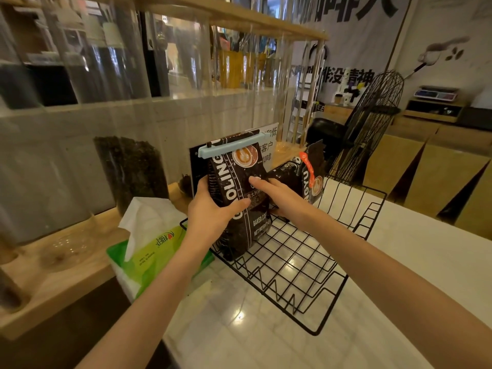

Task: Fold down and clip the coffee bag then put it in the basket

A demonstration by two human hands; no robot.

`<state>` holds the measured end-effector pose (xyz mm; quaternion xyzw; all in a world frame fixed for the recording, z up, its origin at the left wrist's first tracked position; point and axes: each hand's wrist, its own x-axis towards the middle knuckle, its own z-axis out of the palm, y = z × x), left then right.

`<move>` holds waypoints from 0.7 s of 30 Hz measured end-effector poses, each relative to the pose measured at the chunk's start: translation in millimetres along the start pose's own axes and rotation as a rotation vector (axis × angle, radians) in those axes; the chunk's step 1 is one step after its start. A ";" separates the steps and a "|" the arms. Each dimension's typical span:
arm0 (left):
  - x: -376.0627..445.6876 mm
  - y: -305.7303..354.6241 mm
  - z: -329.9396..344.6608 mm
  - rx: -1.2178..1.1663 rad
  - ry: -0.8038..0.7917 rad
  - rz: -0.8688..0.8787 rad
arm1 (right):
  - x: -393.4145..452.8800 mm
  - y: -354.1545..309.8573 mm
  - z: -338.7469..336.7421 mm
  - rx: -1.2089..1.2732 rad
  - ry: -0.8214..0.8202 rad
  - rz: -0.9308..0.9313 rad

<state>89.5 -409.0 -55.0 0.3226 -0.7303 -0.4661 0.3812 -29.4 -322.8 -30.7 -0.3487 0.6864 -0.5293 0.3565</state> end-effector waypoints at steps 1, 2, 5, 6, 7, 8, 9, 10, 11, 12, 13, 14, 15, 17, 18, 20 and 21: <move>0.3 -0.2 -1.1 0.006 0.003 0.002 | 0.1 -0.5 0.6 0.004 -0.005 0.005; 0.3 -0.3 -1.7 0.012 0.005 0.005 | 1.1 -0.2 0.8 0.013 -0.004 0.006; -1.7 -0.4 -1.2 0.032 -0.005 0.008 | 1.9 1.3 0.2 0.035 -0.003 0.013; -2.4 -0.6 -0.7 0.043 -0.006 0.013 | 2.3 2.2 -0.3 0.042 -0.001 0.013; -3.3 -0.2 -0.5 0.057 -0.008 0.015 | 1.9 2.1 -0.5 0.042 0.004 0.015; -3.4 -0.9 -0.1 0.073 -0.009 0.022 | 2.3 2.9 -1.2 0.038 0.011 0.010; -4.2 -0.9 0.0 0.088 -0.011 0.025 | 1.9 2.9 -1.5 0.034 0.013 0.005; -5.0 -0.4 0.1 0.103 -0.005 0.035 | 2.5 3.8 -2.5 0.030 0.017 -0.002; -6.7 0.8 -0.1 0.113 0.009 0.043 | 2.1 3.9 -3.3 0.026 0.021 -0.007; -8.1 1.7 0.0 0.123 0.038 0.063 | 3.1 5.2 -5.1 0.023 0.028 -0.016; -11.2 3.8 0.2 0.141 0.079 0.084 | 0.7 4.6 -6.7 0.014 0.042 -0.024; -15.3 6.6 0.4 0.164 0.133 0.123 | 0.4 6.2 -10.0 0.005 0.062 -0.041; -19.5 10.5 0.4 0.192 0.195 0.169 | -4.2 4.6 -12.0 -0.014 0.092 -0.053; -27.9 21.4 2.6 0.202 0.312 0.289 | -14.3 3.0 -18.8 -0.045 0.151 -0.097; -32.5 28.2 4.2 0.184 0.362 0.335 | -19.6 2.2 -23.8 -0.064 0.176 -0.133; -41.2 40.2 9.1 0.130 0.423 0.409 | -36.3 -1.3 -34.2 -0.114 0.236 -0.207; -47.2 48.8 10.4 0.116 0.448 0.426 | -45.1 -2.7 -38.9 -0.121 0.289 -0.246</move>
